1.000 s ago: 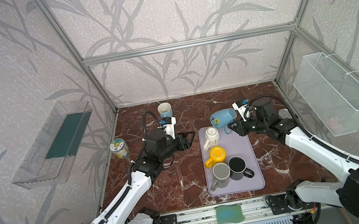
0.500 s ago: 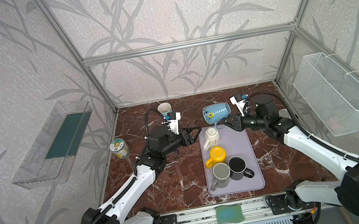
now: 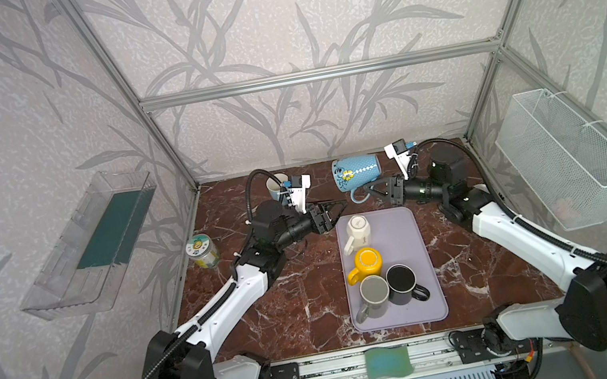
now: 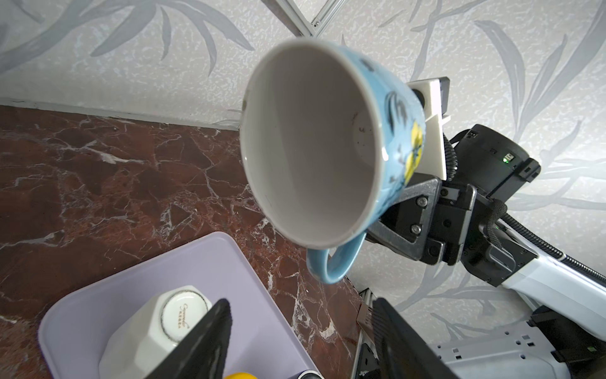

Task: Turn the mug right side up
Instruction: 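Grasp the blue mug's rim with the left gripper beside the right gripper, then hold the blue mug sideways between both grippers above the tray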

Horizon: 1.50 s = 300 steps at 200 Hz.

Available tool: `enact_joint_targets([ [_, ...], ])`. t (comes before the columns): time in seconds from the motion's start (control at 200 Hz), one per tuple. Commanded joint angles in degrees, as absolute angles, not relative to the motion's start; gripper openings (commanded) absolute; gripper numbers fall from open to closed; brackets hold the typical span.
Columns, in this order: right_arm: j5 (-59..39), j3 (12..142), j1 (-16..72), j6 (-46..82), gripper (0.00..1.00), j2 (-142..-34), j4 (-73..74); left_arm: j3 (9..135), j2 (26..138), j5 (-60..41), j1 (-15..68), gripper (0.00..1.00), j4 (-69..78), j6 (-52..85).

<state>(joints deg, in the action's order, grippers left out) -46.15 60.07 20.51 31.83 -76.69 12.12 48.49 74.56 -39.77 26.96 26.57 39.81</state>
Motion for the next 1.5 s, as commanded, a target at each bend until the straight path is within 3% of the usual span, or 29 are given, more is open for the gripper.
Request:
enact_joint_targets([
  [0.0,-49.90,63.63,20.48,34.24,0.00,-77.69,20.43,51.37,76.44,-42.78,27.14,0.70,32.57,42.24],
  [0.685,-55.04,62.85,20.63,44.17,0.00,-80.85,34.11,53.18,80.84,-44.15,27.16,0.63,47.11,49.26],
  [1.145,-56.09,62.21,21.61,45.57,0.00,-80.95,35.92,53.18,82.75,-44.76,27.11,0.57,55.94,54.04],
  [1.255,-56.66,61.69,21.71,45.53,0.00,-80.86,36.28,53.13,82.68,-45.09,27.15,0.50,57.16,54.35],
  [1.495,-58.08,60.62,21.88,45.47,0.00,-80.77,36.91,52.96,82.50,-45.22,27.16,0.50,58.27,54.89],
])
